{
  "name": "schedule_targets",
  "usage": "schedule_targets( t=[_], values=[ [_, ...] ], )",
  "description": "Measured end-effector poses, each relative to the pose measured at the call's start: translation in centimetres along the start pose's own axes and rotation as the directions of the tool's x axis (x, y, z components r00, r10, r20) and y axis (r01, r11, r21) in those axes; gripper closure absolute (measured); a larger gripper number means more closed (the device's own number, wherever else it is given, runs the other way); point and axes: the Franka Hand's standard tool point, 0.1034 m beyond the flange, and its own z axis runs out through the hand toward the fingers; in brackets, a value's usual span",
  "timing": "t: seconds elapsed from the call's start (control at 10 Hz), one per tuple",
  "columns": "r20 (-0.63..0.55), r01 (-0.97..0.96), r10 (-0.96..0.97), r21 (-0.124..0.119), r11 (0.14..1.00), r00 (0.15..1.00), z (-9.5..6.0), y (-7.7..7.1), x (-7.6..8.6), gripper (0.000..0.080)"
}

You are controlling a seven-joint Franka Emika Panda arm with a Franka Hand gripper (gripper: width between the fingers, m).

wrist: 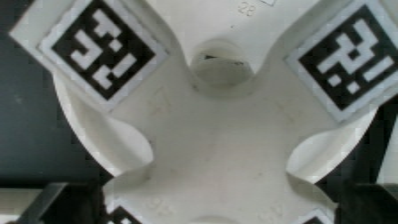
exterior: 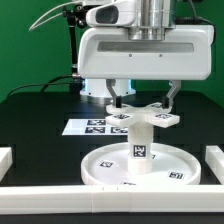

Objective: Assemble round table

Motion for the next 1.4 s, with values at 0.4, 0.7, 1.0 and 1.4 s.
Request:
schedule_targets(
  t=[0.4, 0.7, 1.0, 1.4],
  values=[
    [0.008, -0.001, 0.001, -0.003, 1.000, 1.000, 0.5, 0.1, -0.4, 0.0150],
    [0.015, -0.001, 0.001, -0.006, 1.000, 1.000, 0.9, 0.2, -0.5, 0.0150],
    [0.020, -0.002, 0.003, -0.008, 1.000, 1.000, 1.2, 0.2, -0.7, 0.0150],
    [0.021, -0.006, 0.006, -0.008, 1.000, 1.000, 1.2, 0.2, -0.7, 0.0361]
  ],
)
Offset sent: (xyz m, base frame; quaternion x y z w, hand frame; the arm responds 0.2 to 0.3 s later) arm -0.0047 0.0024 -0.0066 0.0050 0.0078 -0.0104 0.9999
